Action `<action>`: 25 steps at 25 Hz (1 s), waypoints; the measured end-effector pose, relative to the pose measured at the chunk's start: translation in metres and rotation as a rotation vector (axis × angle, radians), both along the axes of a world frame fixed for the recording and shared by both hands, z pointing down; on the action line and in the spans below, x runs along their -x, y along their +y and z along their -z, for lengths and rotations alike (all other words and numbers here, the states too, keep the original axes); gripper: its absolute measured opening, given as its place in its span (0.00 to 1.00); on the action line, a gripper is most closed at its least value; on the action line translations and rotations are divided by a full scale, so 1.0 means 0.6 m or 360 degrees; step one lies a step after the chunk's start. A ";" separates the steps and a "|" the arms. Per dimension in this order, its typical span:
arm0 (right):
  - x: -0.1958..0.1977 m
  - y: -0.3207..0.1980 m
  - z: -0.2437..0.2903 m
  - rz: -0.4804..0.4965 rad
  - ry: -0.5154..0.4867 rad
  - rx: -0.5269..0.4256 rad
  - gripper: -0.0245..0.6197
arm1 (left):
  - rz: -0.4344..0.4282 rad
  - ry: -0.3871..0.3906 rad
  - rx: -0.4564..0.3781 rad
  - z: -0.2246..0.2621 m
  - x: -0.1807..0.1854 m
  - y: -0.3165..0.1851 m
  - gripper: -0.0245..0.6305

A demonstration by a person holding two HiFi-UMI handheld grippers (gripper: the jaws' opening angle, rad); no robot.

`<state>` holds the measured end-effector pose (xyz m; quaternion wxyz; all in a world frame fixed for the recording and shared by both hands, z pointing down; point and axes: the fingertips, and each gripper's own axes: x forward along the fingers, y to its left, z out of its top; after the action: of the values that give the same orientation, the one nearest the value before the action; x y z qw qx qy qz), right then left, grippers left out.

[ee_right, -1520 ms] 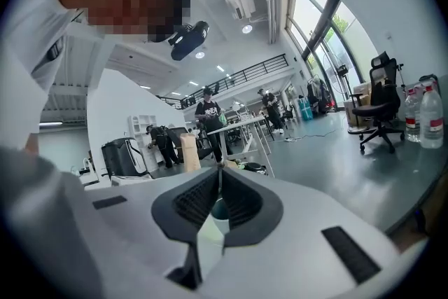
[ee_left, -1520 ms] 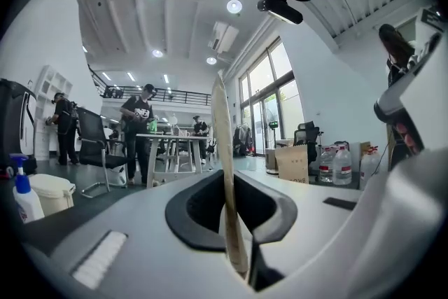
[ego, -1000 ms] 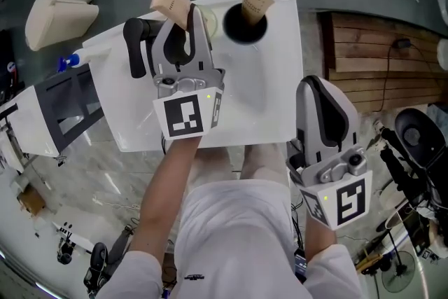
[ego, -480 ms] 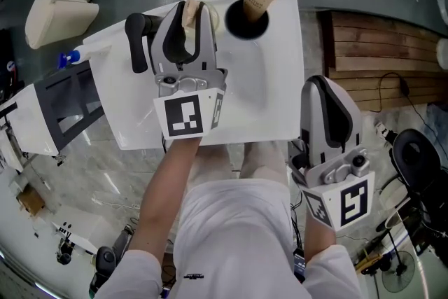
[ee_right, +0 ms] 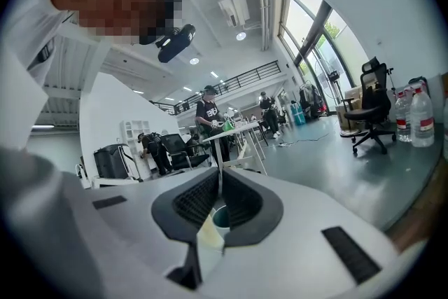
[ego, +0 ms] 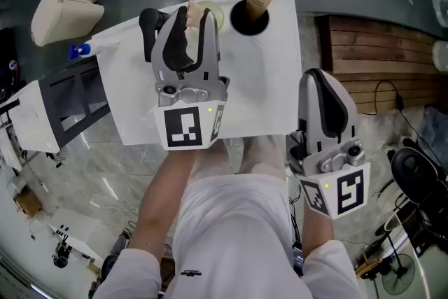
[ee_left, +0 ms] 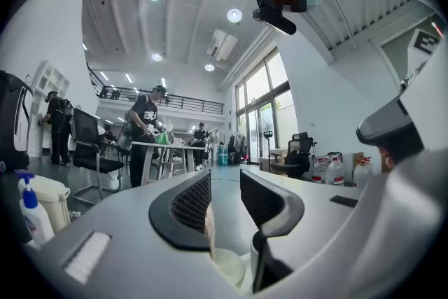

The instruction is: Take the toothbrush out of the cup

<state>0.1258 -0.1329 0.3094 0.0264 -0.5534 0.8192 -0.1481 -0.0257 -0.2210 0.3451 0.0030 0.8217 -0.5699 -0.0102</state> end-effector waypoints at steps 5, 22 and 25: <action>0.002 0.011 0.024 -0.0017 0.0027 -0.0014 0.06 | 0.0000 0.0032 -0.0047 0.063 0.017 0.029 0.21; 0.019 0.076 0.153 -0.0072 0.0216 -0.0072 0.06 | 0.0006 0.0154 0.0199 0.208 0.151 0.189 0.06; 0.025 0.087 0.173 -0.0073 0.0249 -0.0087 0.06 | 0.0005 0.0178 0.0267 0.223 0.177 0.213 0.05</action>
<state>0.1109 -0.0806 0.2056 -0.0192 -0.5809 0.8097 -0.0812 -0.1321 -0.0929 0.2115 0.1035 0.8157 -0.5690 -0.0082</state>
